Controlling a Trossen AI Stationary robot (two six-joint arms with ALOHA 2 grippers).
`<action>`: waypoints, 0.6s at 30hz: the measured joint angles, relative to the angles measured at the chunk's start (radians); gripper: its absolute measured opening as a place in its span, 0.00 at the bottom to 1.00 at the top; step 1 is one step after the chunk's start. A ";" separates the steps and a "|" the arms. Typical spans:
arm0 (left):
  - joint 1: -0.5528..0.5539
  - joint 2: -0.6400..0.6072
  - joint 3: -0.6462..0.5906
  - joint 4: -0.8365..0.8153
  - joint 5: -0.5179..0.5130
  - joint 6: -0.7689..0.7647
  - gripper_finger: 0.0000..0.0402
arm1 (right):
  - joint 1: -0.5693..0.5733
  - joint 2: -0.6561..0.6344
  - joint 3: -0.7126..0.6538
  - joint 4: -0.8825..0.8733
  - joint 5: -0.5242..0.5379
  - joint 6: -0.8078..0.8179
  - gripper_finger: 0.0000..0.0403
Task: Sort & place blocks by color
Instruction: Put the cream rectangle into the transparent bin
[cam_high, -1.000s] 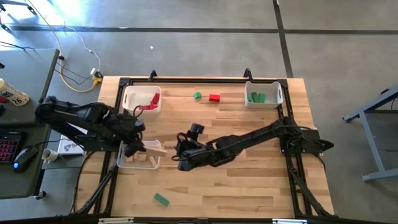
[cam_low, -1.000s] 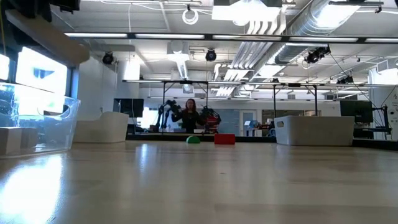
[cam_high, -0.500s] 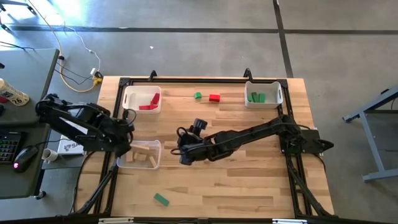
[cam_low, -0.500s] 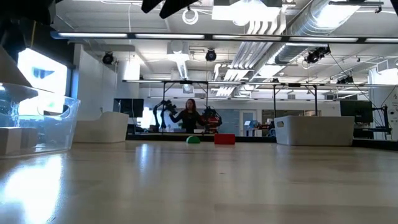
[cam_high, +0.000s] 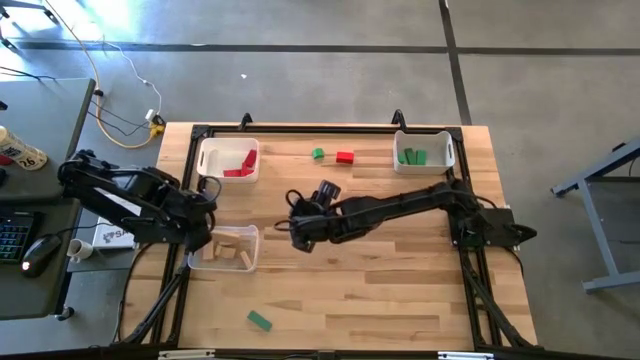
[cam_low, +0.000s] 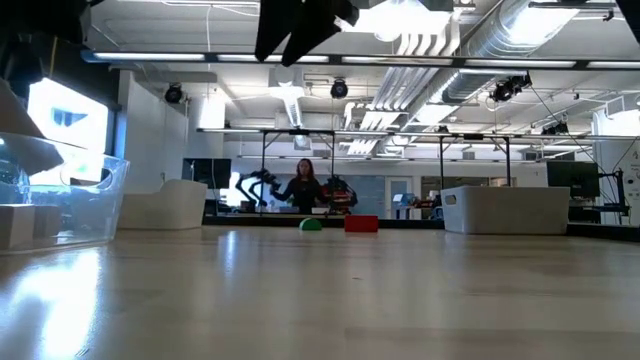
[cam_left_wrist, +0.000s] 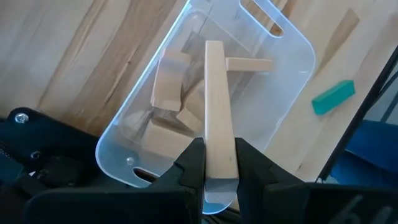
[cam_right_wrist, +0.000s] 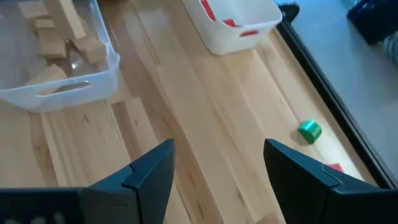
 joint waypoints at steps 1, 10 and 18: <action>0.000 0.004 0.000 0.000 0.000 0.002 0.09 | -0.007 0.000 0.000 -0.007 -0.009 0.006 0.58; 0.000 0.042 0.000 0.000 -0.003 0.047 0.11 | -0.078 0.000 0.000 -0.030 -0.069 0.008 0.58; 0.000 0.053 0.000 0.000 -0.004 0.057 0.21 | -0.150 0.000 0.000 -0.085 -0.166 0.007 0.58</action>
